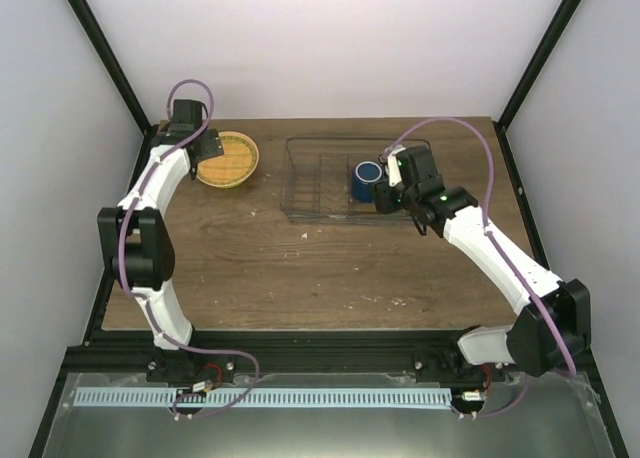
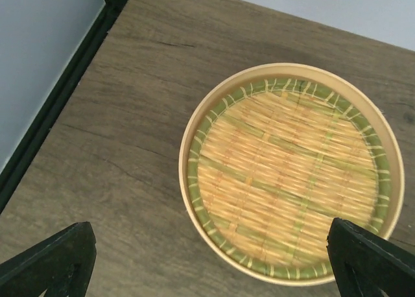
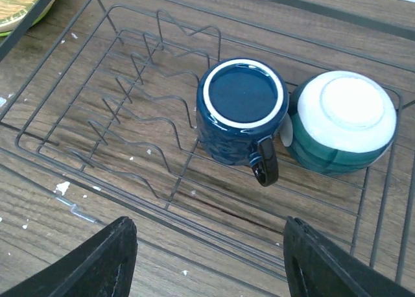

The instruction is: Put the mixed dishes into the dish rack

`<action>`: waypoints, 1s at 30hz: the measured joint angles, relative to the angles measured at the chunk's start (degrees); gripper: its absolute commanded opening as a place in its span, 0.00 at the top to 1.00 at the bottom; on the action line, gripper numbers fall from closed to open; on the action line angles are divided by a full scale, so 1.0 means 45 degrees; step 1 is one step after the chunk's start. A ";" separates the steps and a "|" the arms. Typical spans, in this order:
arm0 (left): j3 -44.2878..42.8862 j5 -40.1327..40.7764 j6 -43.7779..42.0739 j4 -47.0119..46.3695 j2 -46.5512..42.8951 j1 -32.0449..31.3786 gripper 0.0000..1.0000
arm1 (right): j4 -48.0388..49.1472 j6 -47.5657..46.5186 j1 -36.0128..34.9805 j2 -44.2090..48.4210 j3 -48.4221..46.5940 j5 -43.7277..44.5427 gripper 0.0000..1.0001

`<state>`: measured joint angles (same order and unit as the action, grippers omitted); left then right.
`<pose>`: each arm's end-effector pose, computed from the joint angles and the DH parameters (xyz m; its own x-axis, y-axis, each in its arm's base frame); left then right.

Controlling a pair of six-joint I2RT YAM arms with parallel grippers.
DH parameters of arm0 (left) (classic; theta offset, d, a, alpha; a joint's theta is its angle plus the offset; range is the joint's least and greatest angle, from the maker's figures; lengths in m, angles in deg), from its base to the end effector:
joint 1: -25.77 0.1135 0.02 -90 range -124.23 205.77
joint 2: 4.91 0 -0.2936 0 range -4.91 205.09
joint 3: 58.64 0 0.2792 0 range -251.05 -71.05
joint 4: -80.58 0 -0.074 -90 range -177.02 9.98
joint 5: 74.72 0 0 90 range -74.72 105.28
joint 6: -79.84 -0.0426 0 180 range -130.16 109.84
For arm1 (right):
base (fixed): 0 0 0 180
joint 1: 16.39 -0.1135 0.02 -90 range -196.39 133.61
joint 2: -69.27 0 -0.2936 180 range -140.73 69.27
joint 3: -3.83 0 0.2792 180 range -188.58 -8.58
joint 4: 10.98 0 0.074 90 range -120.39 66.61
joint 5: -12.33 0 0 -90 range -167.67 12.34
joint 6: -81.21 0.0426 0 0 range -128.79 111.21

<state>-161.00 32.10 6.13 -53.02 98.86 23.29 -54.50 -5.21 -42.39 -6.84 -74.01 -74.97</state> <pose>0.4462 -0.0070 0.3068 -0.6677 -0.2398 -0.7048 -0.3542 0.9350 0.0174 0.2844 0.1365 0.3293 -0.6232 -0.2345 -0.7461 -0.3681 0.9297 0.0152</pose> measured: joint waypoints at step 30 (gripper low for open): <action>-0.5202 -0.1379 -0.1787 0.2171 0.6271 0.0821 0.13 | 0.0131 0.0073 -0.0185 -0.0738 0.0573 0.0491 0.37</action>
<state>-184.41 25.90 -1.91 -43.25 127.07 26.99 -53.91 -4.89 -43.22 -10.17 -71.43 -72.76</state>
